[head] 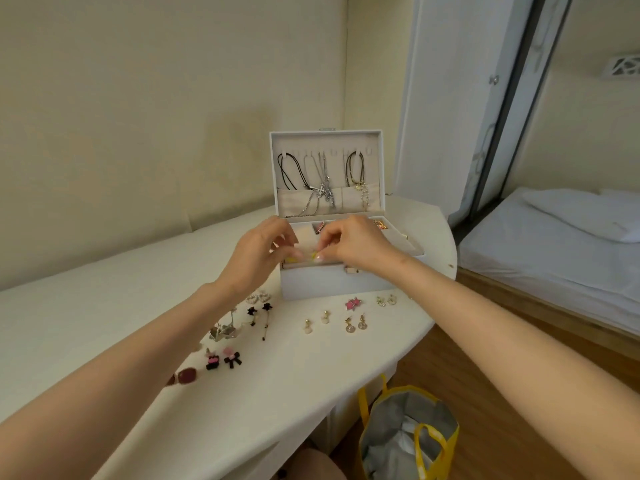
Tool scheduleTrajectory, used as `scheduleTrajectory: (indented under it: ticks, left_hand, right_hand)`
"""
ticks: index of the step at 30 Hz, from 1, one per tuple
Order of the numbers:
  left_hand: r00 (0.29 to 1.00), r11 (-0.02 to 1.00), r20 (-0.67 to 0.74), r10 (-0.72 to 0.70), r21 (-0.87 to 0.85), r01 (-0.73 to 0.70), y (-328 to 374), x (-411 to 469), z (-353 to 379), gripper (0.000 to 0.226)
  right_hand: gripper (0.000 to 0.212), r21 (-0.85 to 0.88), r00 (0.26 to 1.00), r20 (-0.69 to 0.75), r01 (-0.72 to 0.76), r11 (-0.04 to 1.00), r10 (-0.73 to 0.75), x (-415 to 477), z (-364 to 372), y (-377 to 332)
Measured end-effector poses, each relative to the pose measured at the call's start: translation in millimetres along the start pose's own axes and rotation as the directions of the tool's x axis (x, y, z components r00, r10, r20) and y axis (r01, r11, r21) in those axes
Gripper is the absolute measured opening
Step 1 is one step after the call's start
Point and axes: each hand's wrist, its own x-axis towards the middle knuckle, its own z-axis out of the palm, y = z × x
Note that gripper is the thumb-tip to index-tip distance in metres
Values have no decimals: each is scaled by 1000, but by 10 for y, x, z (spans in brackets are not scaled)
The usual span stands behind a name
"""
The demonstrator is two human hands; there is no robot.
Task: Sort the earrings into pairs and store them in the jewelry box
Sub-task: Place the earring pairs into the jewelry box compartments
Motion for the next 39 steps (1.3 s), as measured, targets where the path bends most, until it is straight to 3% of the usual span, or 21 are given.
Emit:
scheduleTrajectory:
  ticks: [3, 8, 12, 16, 18, 21, 32, 39]
  left_hand:
    - [983, 965, 21, -182, -187, 182, -28, 134, 2, 16]
    - [961, 921, 0, -275, -287, 264, -125, 416, 59, 16]
    - [963, 947, 50, -266, -173, 271, -335, 681, 77, 18]
    - [961, 968, 128, -245, -33, 251, -496, 844, 126, 17]
    - [968, 976, 131, -216, 49, 211, -510, 890, 144, 8]
    - [978, 976, 109, -176, 147, 159, -494, 933, 124, 17]
    - [984, 946, 100, -148, 303, 112, -539, 922, 178, 23]
    - [994, 966, 34, -106, 240, 95, -524, 920, 175, 20]
  right_hand:
    - [14, 107, 999, -29, -13, 994, 16, 193, -22, 22]
    - [18, 276, 991, -109, -48, 960, 81, 525, 81, 134]
    - [28, 321, 973, -177, -86, 943, 149, 777, 161, 228]
    - [9, 294, 976, -148, -110, 949, 159, 972, 200, 294]
    - [12, 260, 980, -135, -109, 959, 148, 1055, 252, 318]
    - [13, 237, 985, -139, -71, 969, 106, 1140, 325, 333]
    - [25, 153, 998, -35, -48, 987, 54, 1219, 392, 374]
    - [8, 150, 985, -172, 29, 988, -3, 1193, 405, 411]
